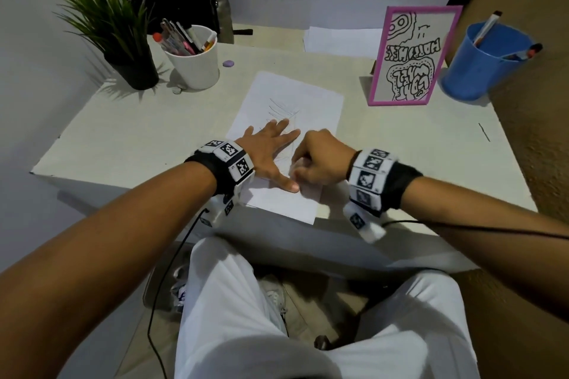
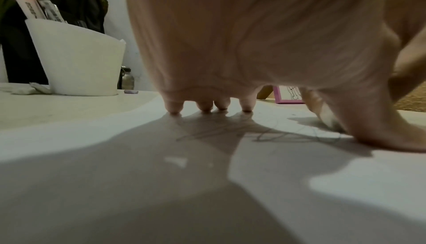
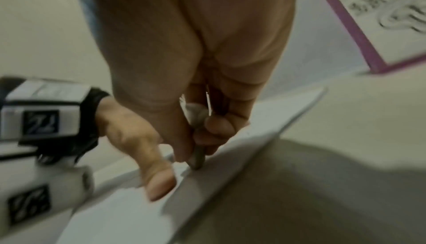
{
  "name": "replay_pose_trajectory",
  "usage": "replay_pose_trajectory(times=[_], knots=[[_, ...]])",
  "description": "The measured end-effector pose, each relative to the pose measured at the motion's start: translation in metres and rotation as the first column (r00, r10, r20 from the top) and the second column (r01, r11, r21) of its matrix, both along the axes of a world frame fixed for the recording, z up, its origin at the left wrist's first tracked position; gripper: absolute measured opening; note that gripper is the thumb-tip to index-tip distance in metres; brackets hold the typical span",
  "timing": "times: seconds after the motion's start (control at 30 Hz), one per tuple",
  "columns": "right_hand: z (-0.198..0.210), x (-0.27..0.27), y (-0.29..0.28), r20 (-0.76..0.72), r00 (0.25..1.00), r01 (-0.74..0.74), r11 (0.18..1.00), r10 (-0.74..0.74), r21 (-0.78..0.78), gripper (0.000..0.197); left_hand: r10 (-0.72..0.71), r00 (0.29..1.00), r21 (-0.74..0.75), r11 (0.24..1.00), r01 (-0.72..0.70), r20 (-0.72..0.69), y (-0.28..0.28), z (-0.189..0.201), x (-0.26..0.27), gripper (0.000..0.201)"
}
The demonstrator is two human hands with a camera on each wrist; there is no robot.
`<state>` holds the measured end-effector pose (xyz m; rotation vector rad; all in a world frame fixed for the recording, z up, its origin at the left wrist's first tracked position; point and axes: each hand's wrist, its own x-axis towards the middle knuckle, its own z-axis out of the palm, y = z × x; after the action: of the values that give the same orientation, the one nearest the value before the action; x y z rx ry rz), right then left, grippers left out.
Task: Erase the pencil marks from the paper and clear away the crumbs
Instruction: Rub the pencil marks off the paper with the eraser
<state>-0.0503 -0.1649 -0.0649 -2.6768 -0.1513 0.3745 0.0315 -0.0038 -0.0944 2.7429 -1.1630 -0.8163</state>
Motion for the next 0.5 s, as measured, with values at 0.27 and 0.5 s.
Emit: replay_pose_trajectory(times=[0.27,0.5], knots=[[0.005,-0.003,0.0,0.034,0.999,-0.037,0.999,0.037,0.014,0.015,0.005,1.0,0.042,0.999,-0.004,-0.013,-0.002,-0.003,0.003,0.145],[0.004,0.01,-0.01,0.075,0.996,0.054,0.998,-0.054,0.011,0.015,0.016,1.0,0.068,0.998,-0.015,-0.012,-0.004,-0.001,0.002,0.146]])
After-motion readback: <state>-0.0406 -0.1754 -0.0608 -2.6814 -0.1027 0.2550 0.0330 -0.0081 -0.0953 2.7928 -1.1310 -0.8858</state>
